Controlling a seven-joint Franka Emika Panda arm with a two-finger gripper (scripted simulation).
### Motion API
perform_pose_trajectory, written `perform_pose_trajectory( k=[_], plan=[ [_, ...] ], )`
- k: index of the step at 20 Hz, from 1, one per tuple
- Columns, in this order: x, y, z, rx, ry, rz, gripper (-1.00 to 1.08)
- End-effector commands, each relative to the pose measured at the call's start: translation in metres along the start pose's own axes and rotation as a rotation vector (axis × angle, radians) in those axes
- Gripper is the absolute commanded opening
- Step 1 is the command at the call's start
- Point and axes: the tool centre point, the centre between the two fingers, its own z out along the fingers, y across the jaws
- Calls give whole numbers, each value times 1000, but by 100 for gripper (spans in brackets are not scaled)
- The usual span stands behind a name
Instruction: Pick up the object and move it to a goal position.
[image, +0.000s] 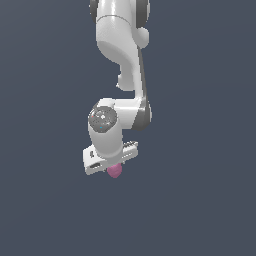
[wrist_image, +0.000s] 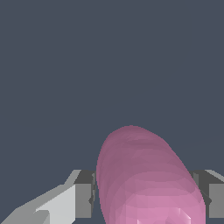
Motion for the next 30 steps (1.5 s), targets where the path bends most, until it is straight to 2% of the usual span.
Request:
perform_pose_trajectory(
  k=[1,9,16,22,30],
  plan=[
    [0,0,0,0,0,0,-100],
    [0,-1,-2,0,0,0,-100],
    [0,-17,-25,0,0,0,-100],
    [1,-46,-68,-1,0,0,-100],
    [2,-100,-149,-2,-1,-1,-100]
  ],
)
